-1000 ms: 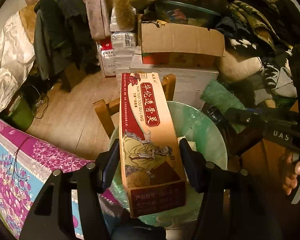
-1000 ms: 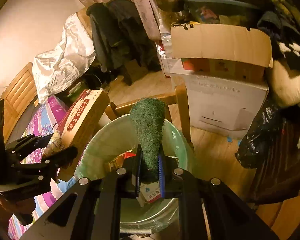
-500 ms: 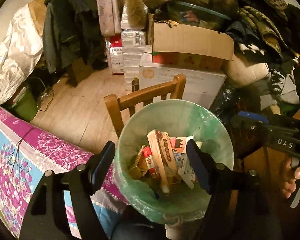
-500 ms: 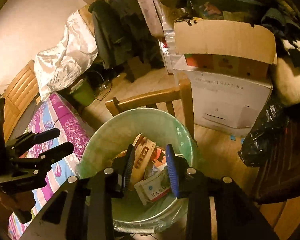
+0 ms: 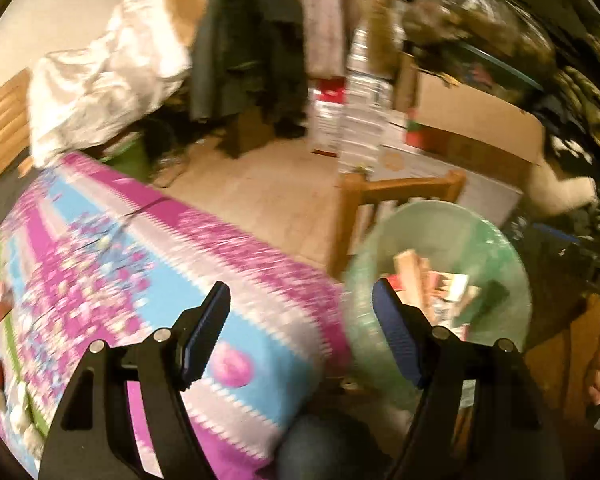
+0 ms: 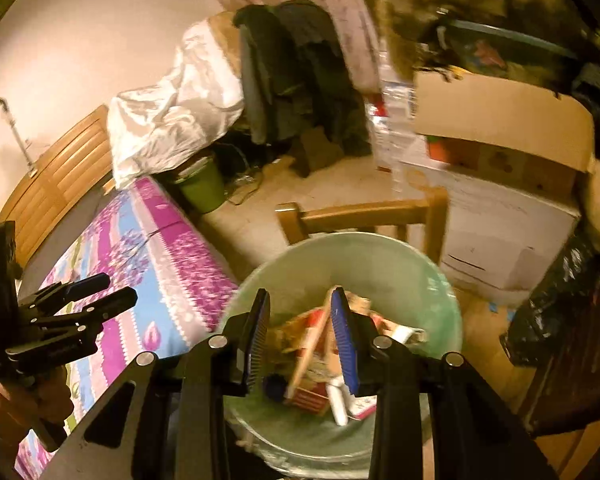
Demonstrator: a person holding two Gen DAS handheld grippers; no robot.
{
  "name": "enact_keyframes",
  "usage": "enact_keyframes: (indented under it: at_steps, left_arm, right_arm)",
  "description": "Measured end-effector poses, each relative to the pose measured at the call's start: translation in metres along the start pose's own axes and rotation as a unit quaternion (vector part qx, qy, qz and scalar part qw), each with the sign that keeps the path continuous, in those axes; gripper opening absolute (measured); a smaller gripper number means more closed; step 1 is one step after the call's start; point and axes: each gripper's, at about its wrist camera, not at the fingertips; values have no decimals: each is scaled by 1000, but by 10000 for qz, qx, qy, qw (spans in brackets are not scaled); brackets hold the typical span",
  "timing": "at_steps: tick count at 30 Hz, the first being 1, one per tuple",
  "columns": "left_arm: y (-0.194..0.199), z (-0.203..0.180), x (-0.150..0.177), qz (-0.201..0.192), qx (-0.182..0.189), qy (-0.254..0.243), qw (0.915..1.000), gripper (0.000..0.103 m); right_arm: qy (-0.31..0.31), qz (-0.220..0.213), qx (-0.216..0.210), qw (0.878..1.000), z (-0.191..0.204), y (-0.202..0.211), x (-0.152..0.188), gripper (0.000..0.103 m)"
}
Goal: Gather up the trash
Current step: 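Move both tools back from the bin to the quilt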
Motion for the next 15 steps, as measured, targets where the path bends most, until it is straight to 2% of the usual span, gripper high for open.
enact_keyframes:
  at_steps: [7,15]
  left_arm:
    - [28,56,39,-35,-617,489,9969,70]
    - [60,108,101,91,-1103,1054,9882,70]
  right_arm:
    - [494,205,-463,9975,68,-18,8,34]
    - [1226,630,-952,9859,159,-41,30,34]
Point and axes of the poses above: each gripper's, at about its wrist camera, not at the fingertips, and y roughly against the way its jaws point, z to its left, x to its underside, and after that the axes turned 3 degrees about -y, right-handed
